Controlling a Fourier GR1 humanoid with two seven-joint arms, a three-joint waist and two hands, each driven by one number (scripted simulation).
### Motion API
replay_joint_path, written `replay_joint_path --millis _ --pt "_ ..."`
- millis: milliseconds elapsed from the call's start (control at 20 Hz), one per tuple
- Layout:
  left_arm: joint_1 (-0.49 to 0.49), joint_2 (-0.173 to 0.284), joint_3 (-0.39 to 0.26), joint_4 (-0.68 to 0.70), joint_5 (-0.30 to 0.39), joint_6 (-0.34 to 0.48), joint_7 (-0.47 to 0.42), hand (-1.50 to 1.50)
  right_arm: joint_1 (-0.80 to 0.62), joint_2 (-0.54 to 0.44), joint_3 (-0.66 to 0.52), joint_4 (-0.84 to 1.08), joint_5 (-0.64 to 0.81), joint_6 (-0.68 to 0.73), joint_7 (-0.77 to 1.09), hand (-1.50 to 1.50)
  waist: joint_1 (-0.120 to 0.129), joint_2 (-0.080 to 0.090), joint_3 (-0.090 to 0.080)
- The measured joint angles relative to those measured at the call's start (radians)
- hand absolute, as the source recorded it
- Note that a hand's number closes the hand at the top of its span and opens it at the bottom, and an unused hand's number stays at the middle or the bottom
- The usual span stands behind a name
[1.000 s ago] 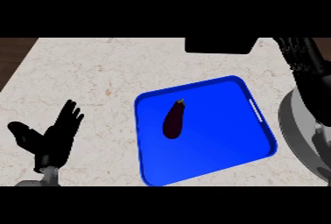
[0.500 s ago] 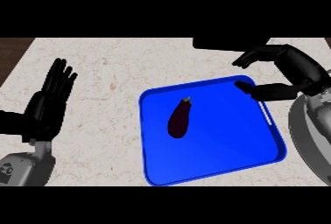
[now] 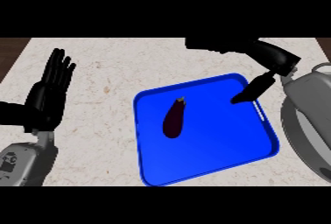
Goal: Pick the eggplant from the tray and place it in the pot
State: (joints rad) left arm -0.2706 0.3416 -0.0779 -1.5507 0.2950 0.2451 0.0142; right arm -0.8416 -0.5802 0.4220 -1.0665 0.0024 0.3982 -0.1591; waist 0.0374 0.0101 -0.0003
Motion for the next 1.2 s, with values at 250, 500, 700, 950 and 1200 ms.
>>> replay_joint_path --millis 250,500,700,950,1200 --pt "0.004 -0.006 0.007 0.017 -0.01 -0.009 -0.021 0.0 -0.121 0.023 0.074 0.048 0.079 0.127 0.081 -1.5 -0.008 -0.004 -0.001" --pt "-0.011 -0.011 0.021 0.045 -0.014 -0.02 -0.024 0.0 -0.215 0.122 0.133 0.103 0.147 0.212 0.169 -1.5 -0.015 -0.006 -0.001" --pt "-0.009 -0.005 0.038 0.029 -0.012 -0.026 -0.001 0.0 -0.255 0.197 0.144 0.142 0.182 0.266 0.248 -1.5 -0.021 -0.009 0.0" --pt "-0.017 -0.019 0.049 0.053 -0.027 -0.032 -0.007 0.0 -0.242 0.268 0.144 0.174 0.238 0.295 0.318 -1.5 -0.028 -0.009 0.0" --pt "-0.012 -0.033 0.057 0.041 -0.039 -0.037 -0.007 0.0 -0.204 0.338 0.134 0.191 0.281 0.316 0.38 -1.5 -0.03 -0.01 0.0"
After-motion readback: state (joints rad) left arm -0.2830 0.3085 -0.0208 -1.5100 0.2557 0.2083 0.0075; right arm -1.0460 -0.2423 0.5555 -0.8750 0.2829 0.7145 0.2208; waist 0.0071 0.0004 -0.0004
